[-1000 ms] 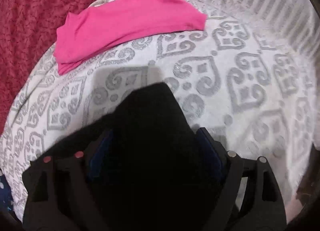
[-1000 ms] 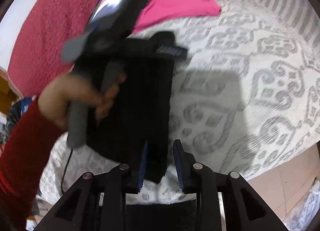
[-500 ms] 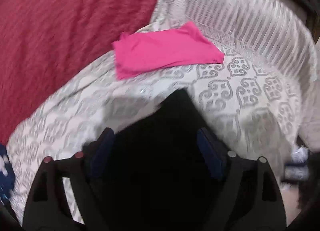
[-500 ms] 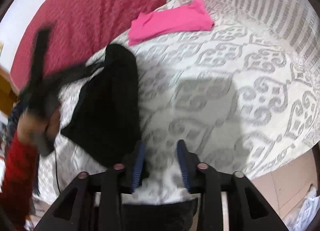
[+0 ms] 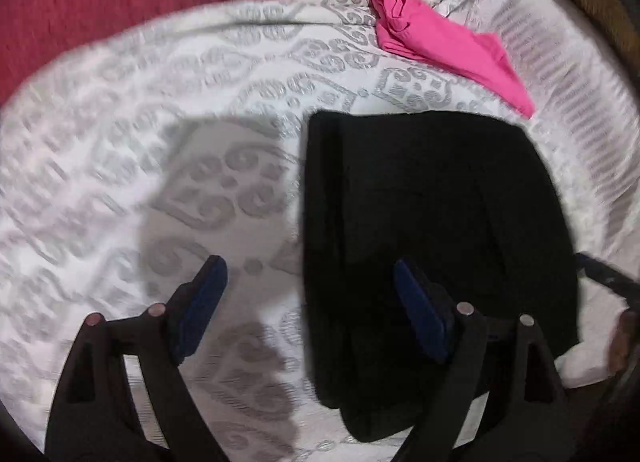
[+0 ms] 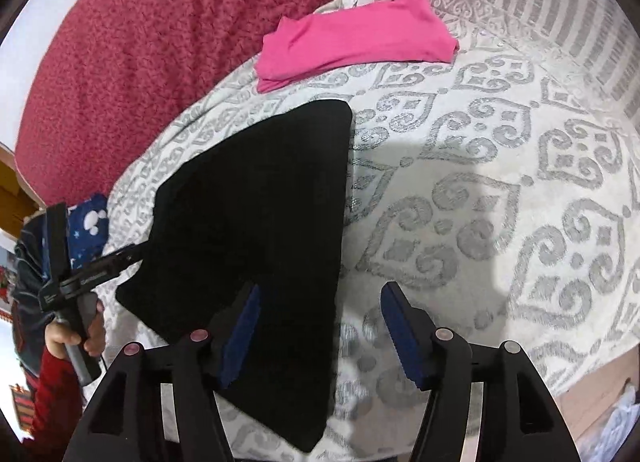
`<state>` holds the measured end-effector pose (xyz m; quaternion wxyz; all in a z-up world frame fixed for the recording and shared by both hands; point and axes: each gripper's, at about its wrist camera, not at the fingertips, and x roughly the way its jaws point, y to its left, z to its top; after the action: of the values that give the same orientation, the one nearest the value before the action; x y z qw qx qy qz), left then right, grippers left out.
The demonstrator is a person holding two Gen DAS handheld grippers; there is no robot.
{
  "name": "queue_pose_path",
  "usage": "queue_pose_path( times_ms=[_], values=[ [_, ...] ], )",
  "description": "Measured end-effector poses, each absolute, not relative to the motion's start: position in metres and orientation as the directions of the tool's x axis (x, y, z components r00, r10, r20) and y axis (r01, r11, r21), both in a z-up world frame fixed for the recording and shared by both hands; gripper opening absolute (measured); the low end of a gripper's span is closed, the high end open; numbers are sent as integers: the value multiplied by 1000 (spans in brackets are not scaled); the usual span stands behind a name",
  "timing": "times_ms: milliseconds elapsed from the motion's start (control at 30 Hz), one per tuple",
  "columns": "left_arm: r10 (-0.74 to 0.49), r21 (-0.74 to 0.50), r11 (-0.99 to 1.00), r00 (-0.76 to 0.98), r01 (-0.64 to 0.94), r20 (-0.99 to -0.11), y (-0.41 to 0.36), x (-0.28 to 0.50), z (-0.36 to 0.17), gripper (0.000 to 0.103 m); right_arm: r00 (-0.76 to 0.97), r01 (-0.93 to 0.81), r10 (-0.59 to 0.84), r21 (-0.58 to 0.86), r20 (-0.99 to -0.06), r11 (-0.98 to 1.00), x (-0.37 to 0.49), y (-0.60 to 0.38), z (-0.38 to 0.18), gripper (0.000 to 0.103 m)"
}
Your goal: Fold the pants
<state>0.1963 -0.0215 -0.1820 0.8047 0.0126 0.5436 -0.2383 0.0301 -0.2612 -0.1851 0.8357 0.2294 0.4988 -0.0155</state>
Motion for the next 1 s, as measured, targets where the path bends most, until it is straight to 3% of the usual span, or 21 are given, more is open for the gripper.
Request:
queue_pose_path(
  times_ms=[200,467,567,600,733,767,800,867,1000],
  values=[
    [-521,-417,818,202,397,-829,-25,210,-197,86,475,262,229,385,-850,885,49,-253,-196,64],
    [-527,-396,796,200,459,-826,-34,213,-193,87,454,242,247,385,-856,891,77,-241,-204,65],
    [-515,-362,786,207,501,-832,-40,210,-190,75,462,241,241,382,-854,892,83,-239,-205,70],
    [-528,-377,775,192,507,-827,-42,210,-189,67,466,243,237,381,-852,892,86,-238,-206,71],
    [-528,-382,781,195,495,-827,-44,214,-191,61,475,243,211,358,-854,902,92,-236,-207,69],
    [-535,-388,776,195,497,-822,-44,214,-190,58,478,249,195,345,-856,905,92,-237,-207,57],
    [-540,-389,774,200,500,-818,-44,212,-189,51,479,259,152,305,-865,916,92,-236,-207,33],
    [-534,-368,776,224,512,-815,-48,207,-183,41,500,244,148,303,-853,921,89,-235,-201,15],
    [-500,-277,787,308,551,-809,-60,191,-156,28,559,203,100,253,-823,946,79,-225,-177,11]
  ],
)
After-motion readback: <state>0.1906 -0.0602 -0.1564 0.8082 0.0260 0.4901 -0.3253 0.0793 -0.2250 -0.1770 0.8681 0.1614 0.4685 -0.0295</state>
